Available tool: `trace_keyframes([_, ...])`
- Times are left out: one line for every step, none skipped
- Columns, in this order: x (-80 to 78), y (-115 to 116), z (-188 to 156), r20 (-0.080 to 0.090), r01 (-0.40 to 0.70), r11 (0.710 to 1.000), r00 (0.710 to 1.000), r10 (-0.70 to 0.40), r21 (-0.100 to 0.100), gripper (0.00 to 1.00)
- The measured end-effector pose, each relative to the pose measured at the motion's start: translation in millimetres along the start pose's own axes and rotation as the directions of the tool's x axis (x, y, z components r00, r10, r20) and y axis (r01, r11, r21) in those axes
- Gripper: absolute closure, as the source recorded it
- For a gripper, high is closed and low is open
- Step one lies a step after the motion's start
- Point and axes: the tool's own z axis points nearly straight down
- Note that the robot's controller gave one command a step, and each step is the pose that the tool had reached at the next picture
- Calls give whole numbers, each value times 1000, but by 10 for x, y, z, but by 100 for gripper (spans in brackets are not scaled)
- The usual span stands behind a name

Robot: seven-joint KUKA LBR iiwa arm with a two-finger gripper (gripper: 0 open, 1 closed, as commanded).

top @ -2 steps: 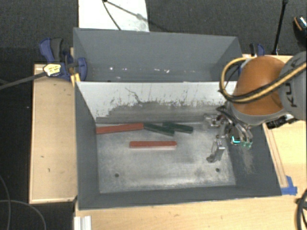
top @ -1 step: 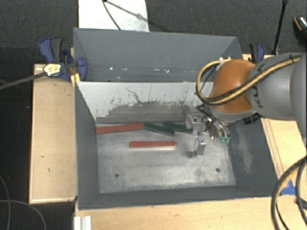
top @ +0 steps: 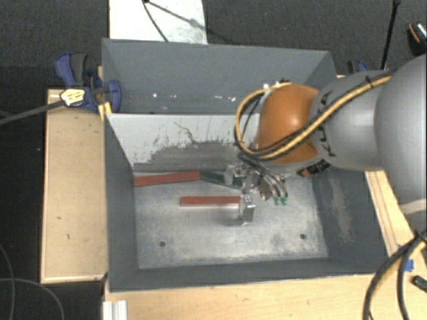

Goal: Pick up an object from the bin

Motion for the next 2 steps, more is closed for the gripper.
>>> trace_keyframes([-239,587,149,3,113,994,994,-113,2,0])
trace_keyframes([-243,561,134,4,110,994,994,-110,3,100])
